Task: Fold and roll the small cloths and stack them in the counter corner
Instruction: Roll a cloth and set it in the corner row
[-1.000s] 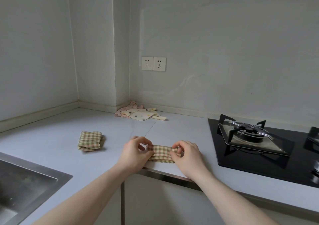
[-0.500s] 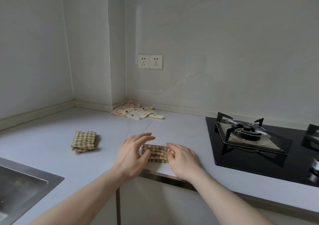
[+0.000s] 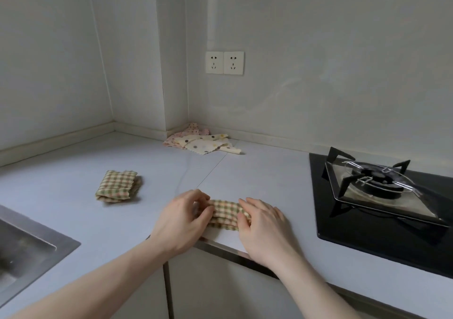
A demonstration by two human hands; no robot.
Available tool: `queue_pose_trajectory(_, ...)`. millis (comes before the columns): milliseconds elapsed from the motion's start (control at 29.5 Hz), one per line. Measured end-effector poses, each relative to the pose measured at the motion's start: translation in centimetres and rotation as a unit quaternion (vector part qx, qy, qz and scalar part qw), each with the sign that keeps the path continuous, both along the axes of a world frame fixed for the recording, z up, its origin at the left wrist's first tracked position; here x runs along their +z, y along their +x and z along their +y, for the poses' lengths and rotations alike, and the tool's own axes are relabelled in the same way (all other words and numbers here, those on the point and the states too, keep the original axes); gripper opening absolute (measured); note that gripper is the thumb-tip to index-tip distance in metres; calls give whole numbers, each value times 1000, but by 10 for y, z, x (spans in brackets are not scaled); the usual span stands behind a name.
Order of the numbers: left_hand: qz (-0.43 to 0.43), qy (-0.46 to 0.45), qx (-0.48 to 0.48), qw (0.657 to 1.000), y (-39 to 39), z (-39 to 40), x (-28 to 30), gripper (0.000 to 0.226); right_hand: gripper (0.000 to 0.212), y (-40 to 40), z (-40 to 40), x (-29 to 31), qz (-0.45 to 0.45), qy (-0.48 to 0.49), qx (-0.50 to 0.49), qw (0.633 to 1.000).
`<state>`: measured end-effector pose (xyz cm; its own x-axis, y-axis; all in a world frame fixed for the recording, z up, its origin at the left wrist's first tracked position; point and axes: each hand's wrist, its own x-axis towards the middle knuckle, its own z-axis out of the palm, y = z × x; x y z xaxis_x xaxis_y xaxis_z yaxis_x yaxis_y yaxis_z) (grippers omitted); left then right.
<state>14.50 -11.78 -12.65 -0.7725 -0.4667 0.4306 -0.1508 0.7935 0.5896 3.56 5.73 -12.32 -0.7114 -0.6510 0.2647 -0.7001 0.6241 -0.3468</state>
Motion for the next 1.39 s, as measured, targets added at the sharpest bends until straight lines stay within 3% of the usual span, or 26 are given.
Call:
queue_pose_trajectory(203,-79,-52,-11,995,7,6,-3,60,48,0,6,-4,12,-11,12,1000)
queue_pose_trajectory(305,-96,42,-15,994,9,4,7,60,48,4,9,-4,-22,-34,6,999)
queue_pose_trajectory(372,-85,86,1,993,7,4,15,49,40,3,11,4,-64,-92,-3,994)
queue_pose_trajectory(440,-83,185,18,979,7,9,30,35,27,6,15,21,-185,-189,-33,964)
queue_pose_trajectory(542,-92,322,10,942,17,23,75,39,49,16,27,58,-390,-233,-86,886)
queue_pose_trajectory(643,-82,380,-4,921,35,38,136,39,45,28,48,109,-451,-199,-113,863)
queue_pose_trajectory(779,-98,438,-71,891,60,55,217,38,65,53,78,198,-534,-196,-84,818)
queue_pose_trajectory(880,-117,450,-131,875,65,67,259,30,62,69,96,238,-536,-188,-70,820)
queue_pose_trajectory(1016,-128,438,-177,872,47,81,294,35,20,69,119,276,-505,-221,-96,829)
queue_pose_trajectory(1083,-153,428,-200,868,33,93,304,34,11,68,137,290,-481,-249,-117,832)
queue_pose_trajectory(1253,-236,381,-281,849,-16,143,322,11,12,59,199,318,-440,-298,-171,830)
queue_pose_trajectory(1388,-251,352,-335,837,-52,206,329,21,14,51,268,329,-418,-321,-207,825)
